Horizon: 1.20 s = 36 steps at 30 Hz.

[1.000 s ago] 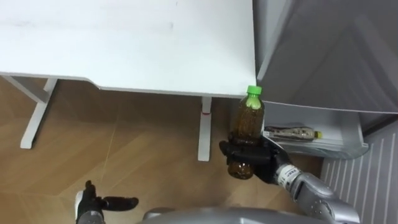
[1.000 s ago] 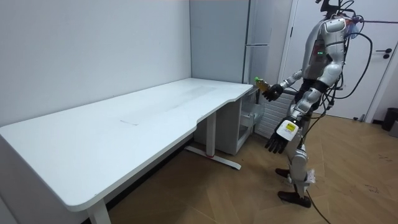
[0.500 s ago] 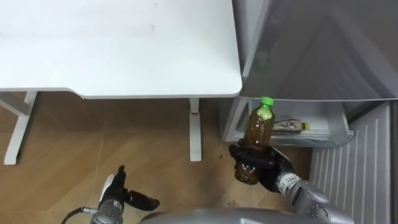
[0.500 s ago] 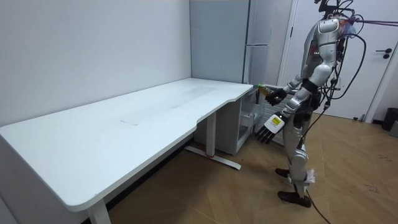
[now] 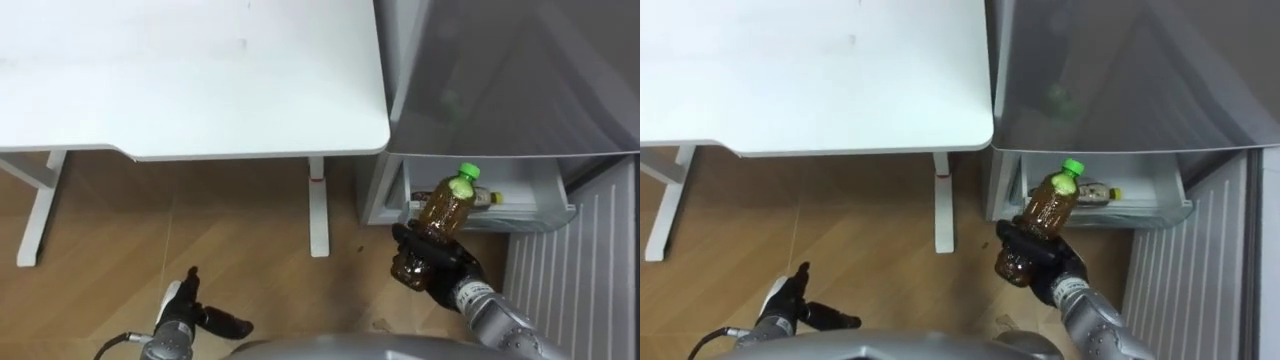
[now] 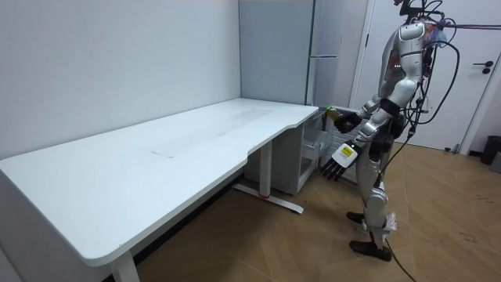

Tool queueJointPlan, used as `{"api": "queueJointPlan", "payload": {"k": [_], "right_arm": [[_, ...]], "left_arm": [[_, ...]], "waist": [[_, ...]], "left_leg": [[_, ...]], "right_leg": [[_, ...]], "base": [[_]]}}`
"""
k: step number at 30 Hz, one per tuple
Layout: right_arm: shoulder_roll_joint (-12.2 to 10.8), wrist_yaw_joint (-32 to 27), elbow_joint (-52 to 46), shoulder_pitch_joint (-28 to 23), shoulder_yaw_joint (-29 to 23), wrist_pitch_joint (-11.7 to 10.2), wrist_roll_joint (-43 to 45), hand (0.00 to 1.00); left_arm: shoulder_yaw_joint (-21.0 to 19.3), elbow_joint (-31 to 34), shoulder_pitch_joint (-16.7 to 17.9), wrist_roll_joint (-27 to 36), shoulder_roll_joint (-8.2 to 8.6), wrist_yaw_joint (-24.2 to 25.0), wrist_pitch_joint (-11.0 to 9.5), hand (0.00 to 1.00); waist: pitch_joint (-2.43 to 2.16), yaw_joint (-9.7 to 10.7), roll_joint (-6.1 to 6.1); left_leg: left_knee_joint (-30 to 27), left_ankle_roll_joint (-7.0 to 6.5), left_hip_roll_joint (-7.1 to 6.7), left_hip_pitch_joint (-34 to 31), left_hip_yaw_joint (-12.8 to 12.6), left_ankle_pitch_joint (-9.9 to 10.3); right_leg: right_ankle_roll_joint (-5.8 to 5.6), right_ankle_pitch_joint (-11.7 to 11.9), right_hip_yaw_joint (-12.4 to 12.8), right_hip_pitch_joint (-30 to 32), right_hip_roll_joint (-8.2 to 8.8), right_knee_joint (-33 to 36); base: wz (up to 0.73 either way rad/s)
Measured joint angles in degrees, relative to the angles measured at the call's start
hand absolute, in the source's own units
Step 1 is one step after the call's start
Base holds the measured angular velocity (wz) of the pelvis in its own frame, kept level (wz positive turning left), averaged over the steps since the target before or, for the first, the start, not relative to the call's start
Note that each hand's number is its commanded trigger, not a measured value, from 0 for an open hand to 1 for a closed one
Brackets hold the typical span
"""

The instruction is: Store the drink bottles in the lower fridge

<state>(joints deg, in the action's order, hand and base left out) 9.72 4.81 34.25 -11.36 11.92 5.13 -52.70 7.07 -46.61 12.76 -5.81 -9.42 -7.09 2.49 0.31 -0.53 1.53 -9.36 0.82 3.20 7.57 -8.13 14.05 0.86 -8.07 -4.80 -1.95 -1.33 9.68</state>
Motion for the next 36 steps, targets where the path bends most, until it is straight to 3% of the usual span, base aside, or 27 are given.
{"api": "queueJointPlan", "payload": {"k": [8,14,21,36], "right_arm": [[0.1,-2.6,0.0,0.1,-0.3,-0.8,-19.1,1.0],[0.0,-2.7,0.0,0.1,-2.1,-3.1,-30.2,1.0],[-0.2,-2.7,0.0,0.0,-2.0,-4.0,-32.9,1.0],[-0.5,-2.7,2.2,0.2,-2.0,-4.4,-35.1,1.0]], "left_arm": [[0.0,-1.3,0.2,1.7,0.11,0.1,-0.1,0.0],[-0.4,-3.5,0.2,1.9,0.1,1.6,-0.1,0.0],[-0.8,-4.4,0.1,1.9,0.1,1.6,-0.1,0.0],[-2.5,-5.9,0.9,1.8,0.01,1.3,-0.1,0.0]], "waist": [[-0.08,0.1,0.22],[-0.05,0.2,0.37],[0.19,0.0,0.26],[0.1,-1.3,0.08]], "left_leg": [[0.0,0.0,0.05,0.2,-1.0,0.0],[0.0,0.0,0.1,0.3,-1.0,0.0],[0.1,0.0,0.03,0.7,-1.0,0.0],[0.0,0.0,0.03,0.6,-0.7,0.0]], "right_leg": [[0.01,0.0,1.0,0.4,-0.13,0.2],[0.01,0.0,0.9,0.4,-0.13,0.3],[-0.04,0.0,0.1,-0.2,0.14,0.1],[-0.04,0.0,-0.2,-0.3,0.13,0.0]], "base": [[-0.07],[0.0],[0.02],[0.0]]}}
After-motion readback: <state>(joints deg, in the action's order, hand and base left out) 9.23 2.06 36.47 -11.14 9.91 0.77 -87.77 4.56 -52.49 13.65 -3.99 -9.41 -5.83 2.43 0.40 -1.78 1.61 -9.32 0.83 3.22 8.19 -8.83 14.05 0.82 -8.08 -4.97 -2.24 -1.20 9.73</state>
